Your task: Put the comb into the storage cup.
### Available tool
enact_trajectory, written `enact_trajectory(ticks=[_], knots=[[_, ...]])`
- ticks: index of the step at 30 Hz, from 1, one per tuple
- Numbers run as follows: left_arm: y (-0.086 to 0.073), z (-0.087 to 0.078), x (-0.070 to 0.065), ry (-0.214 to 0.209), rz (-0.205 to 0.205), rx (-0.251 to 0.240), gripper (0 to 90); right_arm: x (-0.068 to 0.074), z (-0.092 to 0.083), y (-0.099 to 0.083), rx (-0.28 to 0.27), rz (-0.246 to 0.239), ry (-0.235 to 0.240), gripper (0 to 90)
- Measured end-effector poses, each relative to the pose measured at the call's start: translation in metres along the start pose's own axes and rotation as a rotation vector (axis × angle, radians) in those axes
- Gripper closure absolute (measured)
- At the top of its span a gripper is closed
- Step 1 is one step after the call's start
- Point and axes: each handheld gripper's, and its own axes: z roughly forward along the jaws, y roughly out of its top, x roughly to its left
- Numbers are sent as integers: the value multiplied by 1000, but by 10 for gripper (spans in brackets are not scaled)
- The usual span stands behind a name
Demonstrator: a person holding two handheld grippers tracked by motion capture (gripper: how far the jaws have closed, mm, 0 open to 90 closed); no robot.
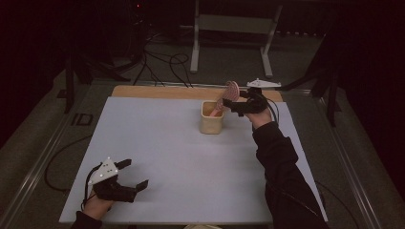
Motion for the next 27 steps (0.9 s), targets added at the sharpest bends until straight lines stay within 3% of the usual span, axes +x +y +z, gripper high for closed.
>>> enact_trajectory(ticks=[11,27], knots=[[-1,0,-1,-5,2,8,1,0,-7,-6,11,-12,4,92],[0,-2,-1,-3,4,1,1,5,-20,-31,16,-1,21,93]])
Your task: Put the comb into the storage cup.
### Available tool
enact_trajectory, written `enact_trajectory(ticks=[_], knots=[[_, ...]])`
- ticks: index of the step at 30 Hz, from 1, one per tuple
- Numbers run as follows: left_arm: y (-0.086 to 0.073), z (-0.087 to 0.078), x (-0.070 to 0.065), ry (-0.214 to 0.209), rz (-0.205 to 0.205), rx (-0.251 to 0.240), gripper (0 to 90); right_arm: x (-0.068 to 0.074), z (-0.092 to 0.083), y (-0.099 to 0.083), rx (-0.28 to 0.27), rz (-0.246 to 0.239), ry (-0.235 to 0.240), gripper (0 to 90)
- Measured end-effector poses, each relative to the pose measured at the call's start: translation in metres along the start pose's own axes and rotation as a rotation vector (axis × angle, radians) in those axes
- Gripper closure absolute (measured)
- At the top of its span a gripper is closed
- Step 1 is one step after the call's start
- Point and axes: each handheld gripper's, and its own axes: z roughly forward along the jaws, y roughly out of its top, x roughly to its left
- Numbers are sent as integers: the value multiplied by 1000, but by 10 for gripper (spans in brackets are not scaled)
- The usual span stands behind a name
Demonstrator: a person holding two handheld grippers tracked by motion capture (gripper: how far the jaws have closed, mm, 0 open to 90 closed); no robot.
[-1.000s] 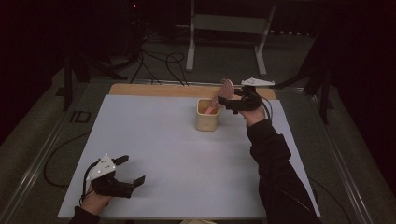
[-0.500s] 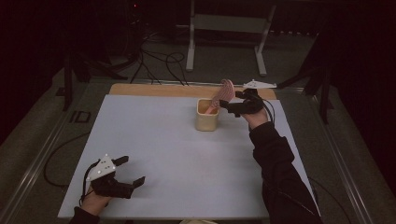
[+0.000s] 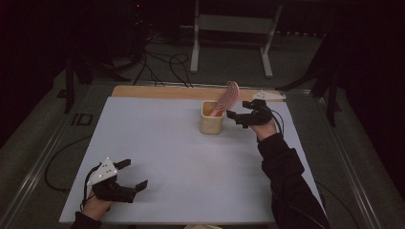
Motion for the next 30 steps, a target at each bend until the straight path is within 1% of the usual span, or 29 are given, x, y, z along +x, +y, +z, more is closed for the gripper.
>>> enact_trajectory(ticks=[5,12,13,21,26,29,30], knots=[[0,0,0,0,2,1,1,3,-5,-11,4,1,3,93],[0,0,0,2,3,4,1,8,-10,-26,6,6,21,93],[0,0,0,0,2,3,1,8,-11,-28,5,6,16,93],[0,0,0,2,3,4,2,14,-18,-47,8,-2,39,93],[0,0,0,2,5,5,1,17,-20,-61,24,-7,52,93],[0,0,0,2,8,5,1,17,-21,-70,32,-3,57,93],[0,0,0,1,8,5,2,18,-21,-73,42,-1,58,93]])
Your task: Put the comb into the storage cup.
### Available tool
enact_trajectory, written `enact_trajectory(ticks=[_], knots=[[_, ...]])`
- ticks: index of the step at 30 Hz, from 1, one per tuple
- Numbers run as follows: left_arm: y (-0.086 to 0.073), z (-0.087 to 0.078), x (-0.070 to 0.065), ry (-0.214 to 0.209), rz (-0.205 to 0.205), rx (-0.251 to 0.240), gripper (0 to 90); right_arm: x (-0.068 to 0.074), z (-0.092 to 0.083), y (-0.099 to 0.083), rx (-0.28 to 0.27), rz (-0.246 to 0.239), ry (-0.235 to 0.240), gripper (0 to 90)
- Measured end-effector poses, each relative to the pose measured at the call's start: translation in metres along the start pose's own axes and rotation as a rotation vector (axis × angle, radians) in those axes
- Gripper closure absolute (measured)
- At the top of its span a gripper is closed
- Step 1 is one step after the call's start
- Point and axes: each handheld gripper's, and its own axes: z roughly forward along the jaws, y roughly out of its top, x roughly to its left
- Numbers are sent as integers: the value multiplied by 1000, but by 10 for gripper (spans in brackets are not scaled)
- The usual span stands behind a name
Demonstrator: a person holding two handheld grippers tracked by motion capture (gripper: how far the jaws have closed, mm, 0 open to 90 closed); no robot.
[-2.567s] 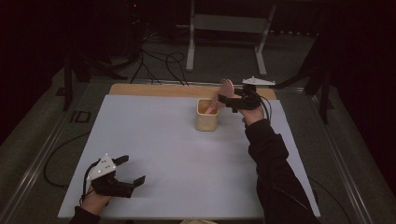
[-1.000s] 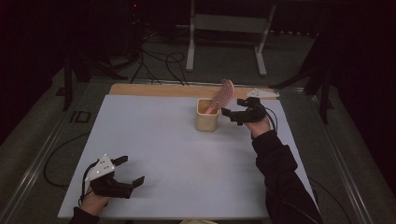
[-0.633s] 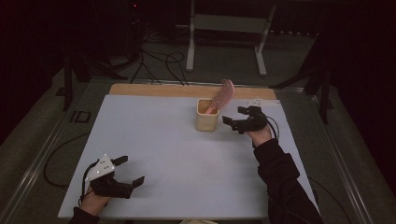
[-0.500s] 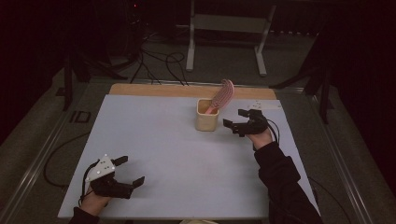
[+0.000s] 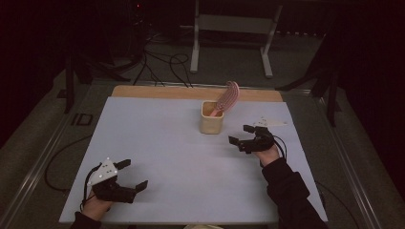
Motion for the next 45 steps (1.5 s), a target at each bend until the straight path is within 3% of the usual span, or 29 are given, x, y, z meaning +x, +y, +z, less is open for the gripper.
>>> enact_trajectory(ticks=[19,33,45], knots=[[0,0,0,-5,-2,-2,1,16,-7,-44,82,-30,32,93],[-1,-1,1,-4,-7,0,1,26,-38,-62,80,-51,42,93],[-1,-1,1,-3,-10,-3,2,27,-64,-75,65,-57,13,93]])
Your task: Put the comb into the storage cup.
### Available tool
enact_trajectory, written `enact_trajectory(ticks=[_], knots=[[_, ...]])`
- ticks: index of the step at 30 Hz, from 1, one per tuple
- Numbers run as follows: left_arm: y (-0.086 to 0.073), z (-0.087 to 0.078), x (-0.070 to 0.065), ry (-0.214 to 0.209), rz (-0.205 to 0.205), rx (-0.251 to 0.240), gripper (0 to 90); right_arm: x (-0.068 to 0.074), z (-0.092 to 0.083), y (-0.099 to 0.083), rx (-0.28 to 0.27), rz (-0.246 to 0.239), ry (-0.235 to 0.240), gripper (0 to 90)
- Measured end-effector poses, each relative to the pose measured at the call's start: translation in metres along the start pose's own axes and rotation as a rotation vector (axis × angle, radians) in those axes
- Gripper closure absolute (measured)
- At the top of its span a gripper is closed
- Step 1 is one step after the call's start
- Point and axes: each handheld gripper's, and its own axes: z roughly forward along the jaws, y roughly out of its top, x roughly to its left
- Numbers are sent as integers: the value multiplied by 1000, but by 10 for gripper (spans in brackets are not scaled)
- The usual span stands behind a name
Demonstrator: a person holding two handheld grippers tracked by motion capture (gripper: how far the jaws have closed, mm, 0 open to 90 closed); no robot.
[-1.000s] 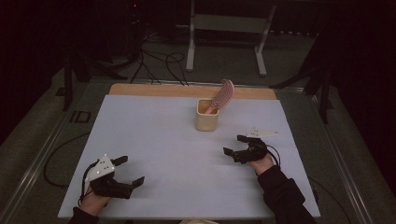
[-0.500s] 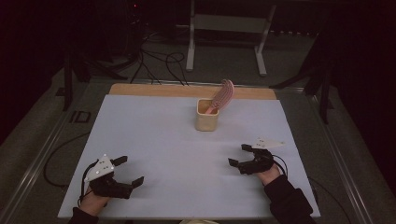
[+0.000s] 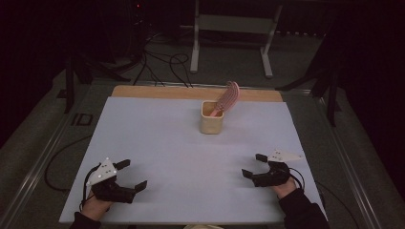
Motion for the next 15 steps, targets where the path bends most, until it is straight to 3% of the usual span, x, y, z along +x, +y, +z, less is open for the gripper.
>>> enact_trajectory(ticks=[8,15], knots=[[0,0,0,2,2,1,2,2,-12,-13,-12,28,-23,93],[0,1,0,1,3,1,1,2,-10,-17,-2,5,-31,93]])
